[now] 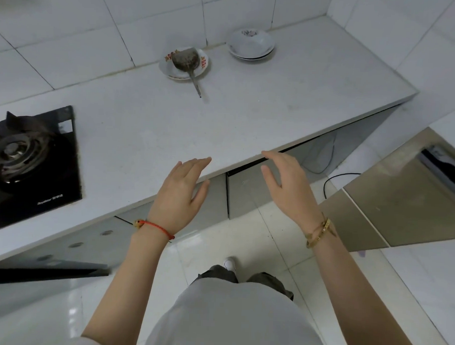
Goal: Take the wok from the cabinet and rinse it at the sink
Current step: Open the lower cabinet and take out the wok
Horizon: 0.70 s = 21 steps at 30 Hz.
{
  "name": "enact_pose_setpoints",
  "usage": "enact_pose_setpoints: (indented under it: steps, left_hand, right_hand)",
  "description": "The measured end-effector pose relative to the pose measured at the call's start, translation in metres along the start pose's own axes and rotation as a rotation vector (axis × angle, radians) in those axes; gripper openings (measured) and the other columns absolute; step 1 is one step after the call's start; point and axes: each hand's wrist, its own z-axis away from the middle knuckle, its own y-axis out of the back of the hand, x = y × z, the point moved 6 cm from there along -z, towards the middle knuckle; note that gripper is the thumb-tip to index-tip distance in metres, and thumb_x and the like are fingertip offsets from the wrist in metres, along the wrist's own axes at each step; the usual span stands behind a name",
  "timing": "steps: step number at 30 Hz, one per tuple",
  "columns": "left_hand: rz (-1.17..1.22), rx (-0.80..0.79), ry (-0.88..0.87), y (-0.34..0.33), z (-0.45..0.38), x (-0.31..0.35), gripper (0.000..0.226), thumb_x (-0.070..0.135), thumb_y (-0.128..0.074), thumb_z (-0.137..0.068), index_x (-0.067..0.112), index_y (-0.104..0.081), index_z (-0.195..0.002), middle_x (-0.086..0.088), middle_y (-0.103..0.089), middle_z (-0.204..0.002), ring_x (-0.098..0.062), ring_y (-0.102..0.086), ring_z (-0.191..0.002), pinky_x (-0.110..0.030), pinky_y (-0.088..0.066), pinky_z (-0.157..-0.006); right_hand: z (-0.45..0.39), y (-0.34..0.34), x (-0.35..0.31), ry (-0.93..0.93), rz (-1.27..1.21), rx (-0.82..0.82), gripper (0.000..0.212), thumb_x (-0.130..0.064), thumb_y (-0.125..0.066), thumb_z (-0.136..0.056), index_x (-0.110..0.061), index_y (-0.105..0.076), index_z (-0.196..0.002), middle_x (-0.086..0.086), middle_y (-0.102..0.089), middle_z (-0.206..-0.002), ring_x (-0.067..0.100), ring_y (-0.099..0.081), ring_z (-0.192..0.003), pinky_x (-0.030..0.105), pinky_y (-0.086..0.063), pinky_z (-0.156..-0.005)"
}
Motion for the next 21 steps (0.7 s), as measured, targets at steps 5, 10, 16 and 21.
enact_pose_setpoints:
  steps: [5,10,16,21]
  left_hand:
    - [0.017,0.044,0.003,-0.033,0.019,-0.005,0.044,0.020,-0.049,-0.100,0.013,-0.044,-0.143,-0.003,-0.055,-0.136,-0.018,-0.047,-0.129,-0.029,-0.028,-0.116]
    - [-0.016,0.043,-0.004,-0.098,0.036,-0.022,0.044,0.021,-0.050,-0.099,0.012,-0.044,-0.142,-0.005,-0.057,-0.132,-0.020,-0.050,-0.123,-0.026,-0.037,-0.106]
    - [-0.121,0.103,-0.053,-0.179,0.039,-0.066,0.047,0.020,-0.051,-0.097,0.011,-0.043,-0.143,-0.005,-0.051,-0.140,-0.022,-0.045,-0.130,-0.034,-0.038,-0.109]
    - [-0.180,0.154,-0.073,-0.245,0.030,-0.106,0.050,0.023,-0.049,-0.098,0.013,-0.038,-0.146,-0.006,-0.043,-0.147,-0.024,-0.041,-0.132,-0.039,-0.038,-0.109]
  right_hand:
    - [0.010,-0.020,0.022,0.044,-0.010,0.022,0.039,-0.026,-0.045,-0.102,-0.010,-0.053,-0.136,0.002,-0.059,-0.132,0.015,-0.048,-0.127,0.030,-0.040,-0.107]
    - [0.023,-0.061,0.065,0.073,0.003,0.029,0.039,-0.026,-0.046,-0.101,-0.010,-0.054,-0.135,0.003,-0.059,-0.132,0.017,-0.049,-0.127,0.033,-0.040,-0.108]
    - [0.029,-0.122,0.127,0.090,0.023,0.028,0.039,-0.028,-0.045,-0.102,-0.013,-0.052,-0.137,0.002,-0.057,-0.136,0.016,-0.046,-0.130,0.031,-0.036,-0.110]
    - [0.022,-0.171,0.173,0.143,0.022,0.066,0.039,-0.028,-0.045,-0.102,-0.013,-0.052,-0.138,0.001,-0.056,-0.137,0.016,-0.044,-0.131,0.022,-0.029,-0.106]
